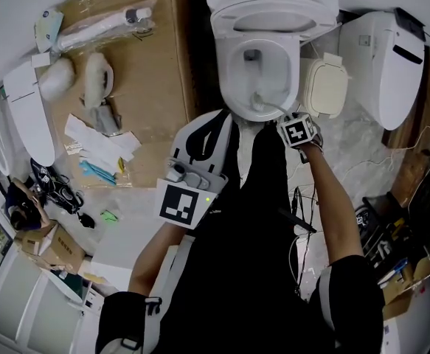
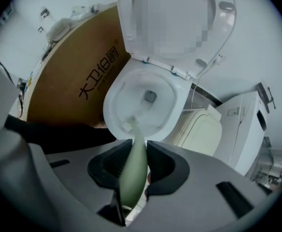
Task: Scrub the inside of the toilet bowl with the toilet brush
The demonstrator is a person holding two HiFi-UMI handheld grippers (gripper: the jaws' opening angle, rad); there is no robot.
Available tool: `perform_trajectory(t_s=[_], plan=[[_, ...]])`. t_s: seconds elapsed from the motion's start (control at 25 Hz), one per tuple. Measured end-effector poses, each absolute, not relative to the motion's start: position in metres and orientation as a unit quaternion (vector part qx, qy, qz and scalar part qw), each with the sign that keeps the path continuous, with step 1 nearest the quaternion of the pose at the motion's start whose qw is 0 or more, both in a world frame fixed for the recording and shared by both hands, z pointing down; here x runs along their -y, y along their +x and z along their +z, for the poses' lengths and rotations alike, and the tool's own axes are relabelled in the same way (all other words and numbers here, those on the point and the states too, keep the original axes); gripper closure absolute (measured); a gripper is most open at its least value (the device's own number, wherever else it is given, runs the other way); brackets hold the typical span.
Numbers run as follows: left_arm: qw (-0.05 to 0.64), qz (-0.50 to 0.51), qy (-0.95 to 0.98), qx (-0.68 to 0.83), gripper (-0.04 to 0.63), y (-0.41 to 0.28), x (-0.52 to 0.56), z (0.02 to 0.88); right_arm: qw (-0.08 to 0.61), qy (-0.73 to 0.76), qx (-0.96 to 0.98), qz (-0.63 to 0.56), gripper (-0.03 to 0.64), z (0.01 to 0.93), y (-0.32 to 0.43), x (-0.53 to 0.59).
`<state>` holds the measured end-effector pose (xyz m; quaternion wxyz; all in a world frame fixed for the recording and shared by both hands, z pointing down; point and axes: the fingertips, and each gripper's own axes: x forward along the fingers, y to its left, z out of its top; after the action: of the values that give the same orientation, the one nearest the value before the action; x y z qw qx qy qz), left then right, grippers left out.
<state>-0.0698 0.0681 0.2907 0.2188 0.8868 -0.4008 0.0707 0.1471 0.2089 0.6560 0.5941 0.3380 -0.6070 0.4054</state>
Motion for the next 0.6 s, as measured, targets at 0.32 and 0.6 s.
perform_trajectory(t_s=[0.32,0.6], plan=[[0.221,0.072,0.871,0.432,0.588,-0.046,-0.072,0.296,0.661,0.256,0.641,0.294,0.515,0.662,0.175,-0.192],[0.239,0.055,0.84,0.485,0.588,-0.015,-0.072,0.295,0.718,0.156,0.662,0.148,0.52,0.662,0.209,-0.167]])
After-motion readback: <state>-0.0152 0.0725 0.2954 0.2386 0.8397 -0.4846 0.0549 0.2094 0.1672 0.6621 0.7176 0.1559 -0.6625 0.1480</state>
